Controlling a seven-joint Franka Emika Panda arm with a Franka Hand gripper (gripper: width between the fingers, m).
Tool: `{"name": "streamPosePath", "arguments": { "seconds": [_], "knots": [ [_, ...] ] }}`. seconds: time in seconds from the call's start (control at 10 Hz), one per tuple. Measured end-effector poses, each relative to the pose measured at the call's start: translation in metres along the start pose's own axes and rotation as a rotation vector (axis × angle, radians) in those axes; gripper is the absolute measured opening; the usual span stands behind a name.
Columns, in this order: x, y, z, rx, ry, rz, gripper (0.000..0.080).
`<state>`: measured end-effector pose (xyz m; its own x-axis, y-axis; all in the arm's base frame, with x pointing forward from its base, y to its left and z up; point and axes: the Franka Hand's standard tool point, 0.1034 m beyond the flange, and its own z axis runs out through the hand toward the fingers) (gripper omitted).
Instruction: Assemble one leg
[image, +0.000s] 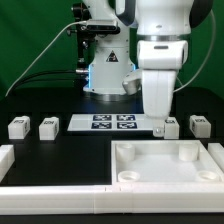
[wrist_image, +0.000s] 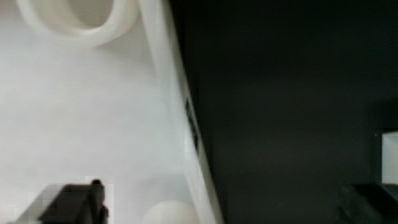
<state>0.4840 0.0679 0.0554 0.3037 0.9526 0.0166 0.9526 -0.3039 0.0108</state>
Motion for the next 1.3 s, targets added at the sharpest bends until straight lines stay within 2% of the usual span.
{"name": "streamPosePath", "arguments": {
  "seconds": [0.2,0.3,0.7,0.8,0.9,1.3],
  "knots": [
    [0.017,-0.006,-0.007,-0.019,0.010,0.094,0.0649],
    [0.033,-0.010,-0.007,-0.034,0.026,0.137,0.0649],
    [0.026,-0.007,-0.005,-0.034,0.026,0.113,0.0649],
    [0.017,-0.014,0.001,-0.052,0.055,0.200,0.0649],
    [0.016,-0.025,0.004,-0.051,0.063,0.282,0.0649],
    [0.043,-0.047,0.006,-0.033,0.069,0.481,0.0649]
  ]
}}
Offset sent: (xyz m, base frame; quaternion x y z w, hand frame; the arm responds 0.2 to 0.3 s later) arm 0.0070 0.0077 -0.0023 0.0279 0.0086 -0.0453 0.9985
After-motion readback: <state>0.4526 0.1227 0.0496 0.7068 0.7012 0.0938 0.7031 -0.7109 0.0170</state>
